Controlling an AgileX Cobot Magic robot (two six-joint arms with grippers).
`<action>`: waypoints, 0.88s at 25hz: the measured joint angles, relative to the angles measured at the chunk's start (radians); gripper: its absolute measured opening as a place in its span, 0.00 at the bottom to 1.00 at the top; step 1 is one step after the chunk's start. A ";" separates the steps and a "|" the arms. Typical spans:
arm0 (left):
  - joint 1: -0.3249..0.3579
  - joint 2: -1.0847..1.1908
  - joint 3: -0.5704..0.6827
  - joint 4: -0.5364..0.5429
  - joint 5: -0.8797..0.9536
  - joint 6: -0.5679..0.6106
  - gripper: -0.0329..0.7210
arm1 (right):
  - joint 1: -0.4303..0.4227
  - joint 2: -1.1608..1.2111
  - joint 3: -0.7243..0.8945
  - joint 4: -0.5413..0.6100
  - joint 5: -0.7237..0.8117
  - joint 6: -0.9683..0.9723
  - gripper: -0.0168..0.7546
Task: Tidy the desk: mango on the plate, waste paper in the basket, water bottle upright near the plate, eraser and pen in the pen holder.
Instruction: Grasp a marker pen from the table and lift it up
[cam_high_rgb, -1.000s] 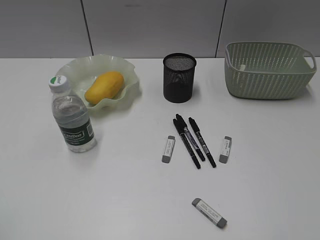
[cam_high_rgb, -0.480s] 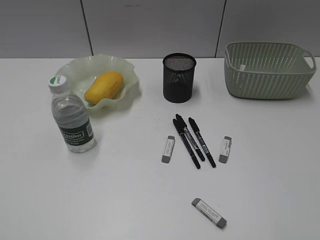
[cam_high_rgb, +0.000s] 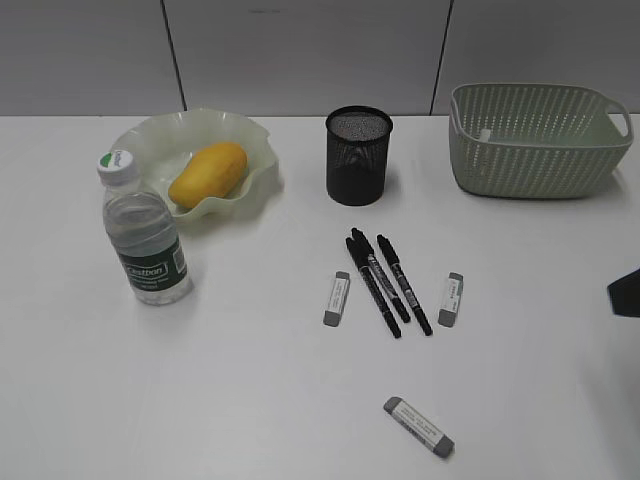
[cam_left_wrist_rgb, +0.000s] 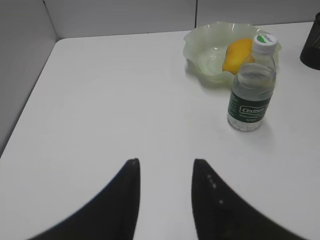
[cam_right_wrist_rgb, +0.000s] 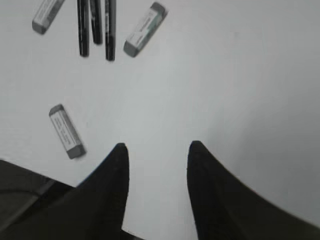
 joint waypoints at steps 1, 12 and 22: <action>0.000 0.000 0.000 0.000 0.000 0.000 0.38 | 0.024 0.054 -0.013 0.005 0.000 -0.009 0.44; 0.000 0.000 0.000 -0.002 0.000 0.001 0.37 | 0.331 0.495 -0.186 -0.004 -0.285 0.041 0.44; 0.000 0.000 0.000 -0.003 0.000 0.001 0.36 | 0.332 0.952 -0.708 -0.248 -0.047 0.308 0.44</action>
